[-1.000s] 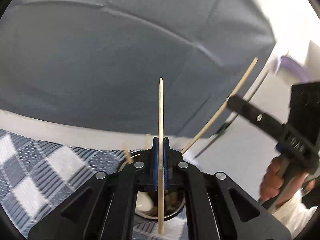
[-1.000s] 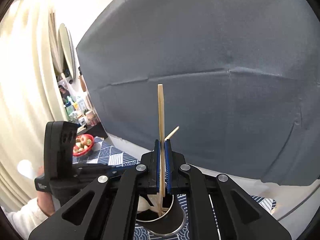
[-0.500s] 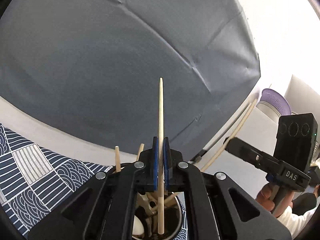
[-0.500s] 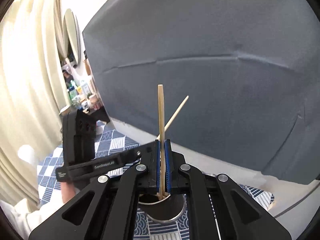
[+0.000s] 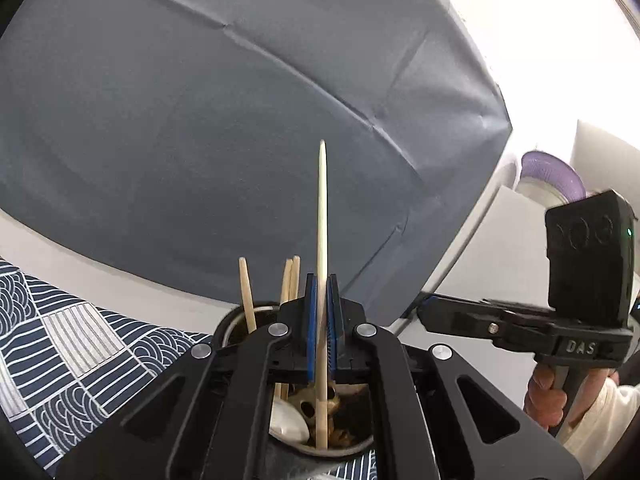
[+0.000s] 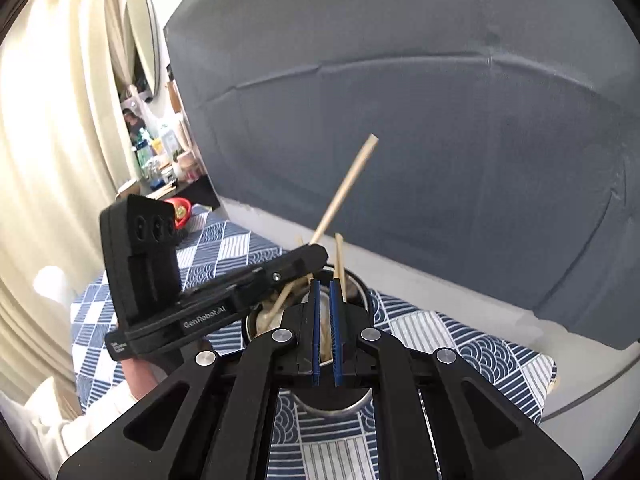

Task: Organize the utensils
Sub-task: 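Open both tools to release the chopsticks into the holder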

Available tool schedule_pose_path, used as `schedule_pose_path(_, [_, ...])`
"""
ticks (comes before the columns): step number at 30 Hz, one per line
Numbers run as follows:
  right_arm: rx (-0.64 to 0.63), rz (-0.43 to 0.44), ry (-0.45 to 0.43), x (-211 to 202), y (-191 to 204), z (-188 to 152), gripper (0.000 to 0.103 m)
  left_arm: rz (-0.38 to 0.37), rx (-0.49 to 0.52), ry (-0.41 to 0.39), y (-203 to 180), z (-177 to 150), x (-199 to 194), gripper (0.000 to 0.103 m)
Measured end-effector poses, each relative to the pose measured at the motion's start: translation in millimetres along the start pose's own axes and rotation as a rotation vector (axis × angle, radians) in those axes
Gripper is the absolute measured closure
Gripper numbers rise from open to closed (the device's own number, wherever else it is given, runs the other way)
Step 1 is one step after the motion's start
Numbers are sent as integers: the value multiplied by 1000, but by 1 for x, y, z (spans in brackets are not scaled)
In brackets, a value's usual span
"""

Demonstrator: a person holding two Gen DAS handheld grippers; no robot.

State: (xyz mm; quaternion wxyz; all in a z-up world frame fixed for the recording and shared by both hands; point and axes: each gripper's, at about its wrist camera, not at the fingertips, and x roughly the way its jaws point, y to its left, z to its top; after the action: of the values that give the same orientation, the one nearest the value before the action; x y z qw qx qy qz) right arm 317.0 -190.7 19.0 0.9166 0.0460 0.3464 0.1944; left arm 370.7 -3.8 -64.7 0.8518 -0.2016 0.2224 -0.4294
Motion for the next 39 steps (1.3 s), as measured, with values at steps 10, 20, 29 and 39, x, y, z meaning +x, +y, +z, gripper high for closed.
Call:
schedule_pose_path(10, [-47,61,29,8,4,5,96,100,37,29,-15,-12,-23,98])
schedule_pose_path(20, [-92,37,24,-11,-5,-3,34,272,94,64,-48,-15,-42,14])
schedule_pose_path(29, [-110,70,2,-31,-14,-18,15,512,141,161,-74,-30,-70,6])
schedule_pose_path(39, [-131,123,-18,-50,-6,-21,10,715,50,146,-104,-39,-106,6])
